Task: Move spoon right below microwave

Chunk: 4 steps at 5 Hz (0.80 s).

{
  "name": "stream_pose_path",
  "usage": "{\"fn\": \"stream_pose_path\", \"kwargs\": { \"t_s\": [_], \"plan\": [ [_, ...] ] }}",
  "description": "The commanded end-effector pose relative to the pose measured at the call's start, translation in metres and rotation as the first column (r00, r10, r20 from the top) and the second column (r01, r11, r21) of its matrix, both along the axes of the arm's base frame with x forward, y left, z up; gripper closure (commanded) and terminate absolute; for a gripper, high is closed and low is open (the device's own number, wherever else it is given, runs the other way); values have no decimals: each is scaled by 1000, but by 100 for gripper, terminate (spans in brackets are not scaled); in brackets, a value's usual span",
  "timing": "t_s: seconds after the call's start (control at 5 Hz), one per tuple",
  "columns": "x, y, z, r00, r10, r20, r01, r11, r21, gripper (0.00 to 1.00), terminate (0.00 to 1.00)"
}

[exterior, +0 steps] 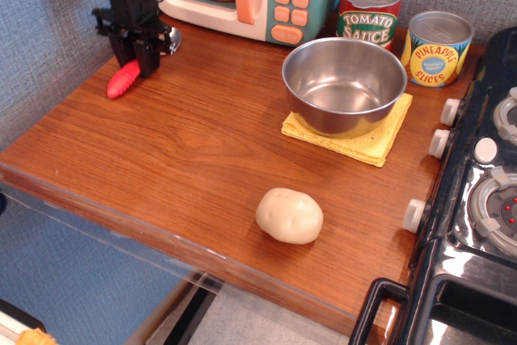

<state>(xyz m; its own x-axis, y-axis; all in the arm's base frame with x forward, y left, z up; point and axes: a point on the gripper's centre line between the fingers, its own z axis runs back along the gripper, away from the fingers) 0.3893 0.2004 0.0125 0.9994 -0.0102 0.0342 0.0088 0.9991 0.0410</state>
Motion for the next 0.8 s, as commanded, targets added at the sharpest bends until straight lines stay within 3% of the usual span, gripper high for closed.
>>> {"fn": "stream_pose_path", "kwargs": {
  "t_s": [0.0,0.2,0.4,0.6],
  "plan": [
    [13,3,9,986,-166,13,166,986,-15,100,0],
    [12,-6,14,980,-196,27,196,981,-3,0,0],
    [10,-14,31,983,-152,106,153,988,-8,0,0],
    [2,-15,66,979,-104,178,102,995,17,0,0]
  ]
}}
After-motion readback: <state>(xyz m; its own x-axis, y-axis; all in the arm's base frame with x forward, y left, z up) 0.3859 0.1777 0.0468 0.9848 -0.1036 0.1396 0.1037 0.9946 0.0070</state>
